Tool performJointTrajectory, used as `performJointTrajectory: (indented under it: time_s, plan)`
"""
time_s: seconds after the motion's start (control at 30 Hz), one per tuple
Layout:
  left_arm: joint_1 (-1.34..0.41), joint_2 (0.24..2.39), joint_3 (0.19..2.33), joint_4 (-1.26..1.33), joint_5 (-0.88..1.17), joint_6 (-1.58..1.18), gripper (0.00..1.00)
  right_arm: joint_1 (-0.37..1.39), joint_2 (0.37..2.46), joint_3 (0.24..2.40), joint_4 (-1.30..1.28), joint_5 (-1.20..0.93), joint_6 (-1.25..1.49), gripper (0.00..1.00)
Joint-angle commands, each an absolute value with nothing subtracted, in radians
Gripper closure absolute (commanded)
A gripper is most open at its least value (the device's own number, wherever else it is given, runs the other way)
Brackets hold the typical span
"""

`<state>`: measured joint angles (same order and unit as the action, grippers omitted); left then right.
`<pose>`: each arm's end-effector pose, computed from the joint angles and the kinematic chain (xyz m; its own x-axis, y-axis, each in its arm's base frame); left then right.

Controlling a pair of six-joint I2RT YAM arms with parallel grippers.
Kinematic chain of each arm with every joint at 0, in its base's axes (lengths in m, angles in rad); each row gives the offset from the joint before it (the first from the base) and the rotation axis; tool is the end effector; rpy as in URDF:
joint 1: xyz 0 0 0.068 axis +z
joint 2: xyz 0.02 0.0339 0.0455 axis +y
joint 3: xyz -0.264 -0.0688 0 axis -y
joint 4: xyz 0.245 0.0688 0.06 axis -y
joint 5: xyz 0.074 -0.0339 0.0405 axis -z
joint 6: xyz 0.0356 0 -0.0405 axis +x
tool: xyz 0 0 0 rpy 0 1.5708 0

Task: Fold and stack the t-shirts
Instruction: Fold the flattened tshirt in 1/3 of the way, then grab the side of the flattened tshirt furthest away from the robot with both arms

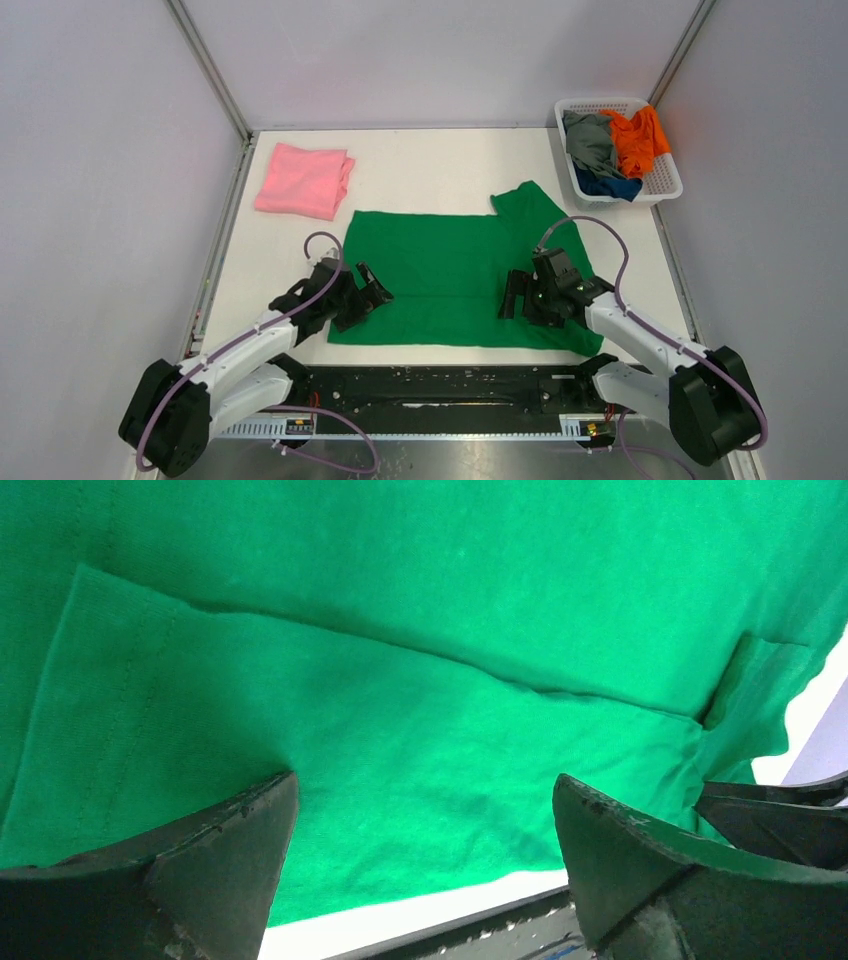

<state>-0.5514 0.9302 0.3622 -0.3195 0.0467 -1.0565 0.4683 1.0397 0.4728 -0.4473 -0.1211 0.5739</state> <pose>0.1441 -0.0906 0.1590 -0.8024 -0.5275 -0.2791 -0.3053 0.7647 -0.5675 0.1613 0.0864 0.1673 -0.9104 0.1434 -0.3880 -0.0128 0.9278 0.3730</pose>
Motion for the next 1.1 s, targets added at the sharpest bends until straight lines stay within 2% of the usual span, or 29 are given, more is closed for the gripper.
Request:
performJointTrajectory:
  time_s: [0.0,0.27,0.47,0.6,0.73,0.8,0.93,1.07]
  plan:
    - [-0.577,0.856,0.355,-0.585,-0.043,-1.106,0.01,0.483,0.939,0.498,-0.635,-0.117,0.590,0.01]
    - [-0.578,0.806,0.529,-0.628,-0.163,-1.035,0.01,0.483,0.681,0.585,-0.645,0.021,0.607,0.01]
    - [-0.540,0.994,0.766,-0.632,-0.323,-0.907,0.01,0.482,0.693,0.658,-0.547,0.210,0.598,0.00]
    - [-0.379,1.220,0.932,-0.575,-0.276,-0.807,0.01,0.447,0.864,0.769,-0.477,0.254,0.544,0.01]
    - [-0.272,1.480,1.109,-0.556,-0.260,-0.759,0.02,0.297,1.119,0.896,-0.420,0.042,0.508,0.01]
    - [-0.249,1.606,1.205,-0.570,-0.283,-0.745,0.06,0.234,1.267,0.975,-0.396,-0.036,0.495,0.01]
    - [-0.214,1.831,1.407,-0.628,-0.269,-0.730,0.16,0.200,1.509,1.177,-0.402,-0.024,0.417,0.01]
    - [-0.198,1.962,1.506,-0.678,-0.303,-0.739,0.22,0.194,1.703,1.344,-0.442,-0.010,0.393,0.01]
